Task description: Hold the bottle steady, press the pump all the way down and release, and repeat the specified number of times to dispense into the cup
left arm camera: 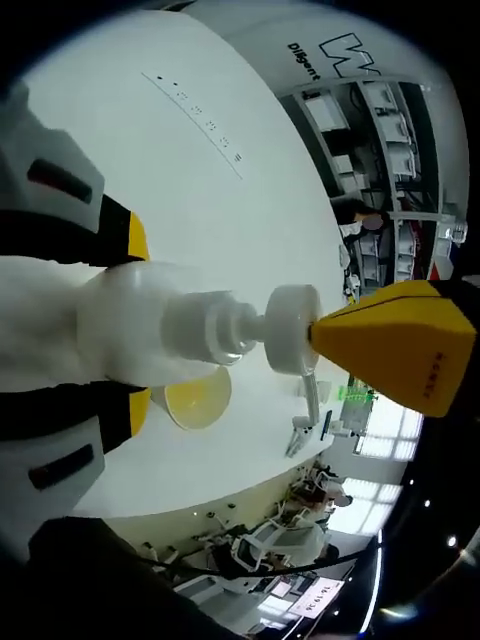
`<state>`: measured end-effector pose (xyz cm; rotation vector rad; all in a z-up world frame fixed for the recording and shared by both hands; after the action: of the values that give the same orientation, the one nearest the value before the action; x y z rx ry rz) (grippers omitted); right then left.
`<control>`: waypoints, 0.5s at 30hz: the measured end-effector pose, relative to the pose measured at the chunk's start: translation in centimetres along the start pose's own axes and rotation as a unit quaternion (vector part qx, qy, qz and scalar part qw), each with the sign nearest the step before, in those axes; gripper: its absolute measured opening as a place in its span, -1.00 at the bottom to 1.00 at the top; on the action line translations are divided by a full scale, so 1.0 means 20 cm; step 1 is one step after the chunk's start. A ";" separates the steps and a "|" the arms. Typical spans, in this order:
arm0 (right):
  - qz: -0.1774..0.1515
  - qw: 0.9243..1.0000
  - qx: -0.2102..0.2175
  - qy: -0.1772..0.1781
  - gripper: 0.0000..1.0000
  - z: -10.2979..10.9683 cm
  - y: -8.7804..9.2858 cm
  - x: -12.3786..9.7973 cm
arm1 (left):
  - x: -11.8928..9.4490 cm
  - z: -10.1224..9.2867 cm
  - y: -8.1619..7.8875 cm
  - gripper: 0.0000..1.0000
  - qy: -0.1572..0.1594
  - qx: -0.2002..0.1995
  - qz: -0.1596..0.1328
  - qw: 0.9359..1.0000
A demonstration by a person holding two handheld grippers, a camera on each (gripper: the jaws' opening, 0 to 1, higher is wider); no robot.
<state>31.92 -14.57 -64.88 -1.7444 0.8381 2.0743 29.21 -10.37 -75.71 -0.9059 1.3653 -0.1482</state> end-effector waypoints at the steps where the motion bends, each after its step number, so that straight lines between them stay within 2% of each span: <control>1: -0.001 1.000 -0.002 0.000 -1.00 0.00 0.00 0.00 | 0.00 0.00 0.00 -0.12 0.001 0.001 -0.001 1.000; 7: 0.004 1.000 0.005 -0.002 -1.00 0.00 -0.01 0.02 | 0.02 0.00 -0.02 -0.09 0.005 0.002 -0.007 1.000; 8: 0.023 0.999 0.019 -0.014 -1.00 0.02 0.01 0.04 | 0.03 0.00 -0.02 -0.08 0.006 0.002 -0.007 1.000; 9: 0.024 0.999 0.037 -0.009 -1.00 0.01 0.01 0.02 | 0.03 0.00 -0.02 -0.08 0.005 0.001 -0.008 1.000; 10: -0.001 1.000 0.012 -0.008 -1.00 0.00 -0.03 0.03 | 0.03 0.00 -0.03 -0.08 0.003 0.000 -0.008 1.000; 11: 0.001 1.000 0.002 -0.005 -1.00 0.00 -0.03 0.02 | 0.03 0.00 -0.03 -0.07 0.005 0.001 -0.008 1.000; 13: 0.003 1.000 0.010 -0.010 -1.00 0.00 -0.01 0.03 | 0.03 0.00 -0.03 -0.07 0.004 0.002 -0.009 1.000; 15: -0.009 1.000 0.015 -0.016 -1.00 0.01 0.00 0.03 | 0.03 0.00 -0.03 -0.07 0.003 0.004 -0.009 1.000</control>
<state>31.67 -14.64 -65.33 -1.6925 0.8382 2.0613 29.63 -11.19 -75.79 -0.9110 1.3611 -0.1703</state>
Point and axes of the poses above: the point that each gripper's makers call its tool centre point, and the gripper's own axes: x roughly forward along the fingers, z roughly to its left, y roughly out of its underside, the point moved 5 cm from there along -x, roughly backward along the fingers, and after that the axes turned 14 degrees about z, right-handed, at the moved point
